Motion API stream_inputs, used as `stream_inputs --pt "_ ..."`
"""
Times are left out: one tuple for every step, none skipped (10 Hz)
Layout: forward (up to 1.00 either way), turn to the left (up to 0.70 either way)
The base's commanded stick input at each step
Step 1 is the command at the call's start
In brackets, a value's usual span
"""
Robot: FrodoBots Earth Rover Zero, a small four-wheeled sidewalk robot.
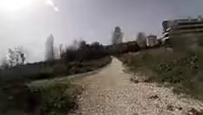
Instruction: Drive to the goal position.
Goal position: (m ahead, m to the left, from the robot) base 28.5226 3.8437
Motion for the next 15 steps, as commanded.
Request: stream_inputs --pt "1.00 0.00" --pt "1.00 0.00" --pt "1.00 0.00" --pt "1.00 0.00" --pt "1.00 0.00" --pt "1.00 -0.02" --pt "1.00 -0.34" --pt "1.00 -0.35" --pt "1.00 -0.02" --pt "1.00 0.00" --pt "1.00 0.00" --pt "1.00 0.00" --pt "1.00 0.00" --pt "1.00 0.00" --pt "1.00 0.00"
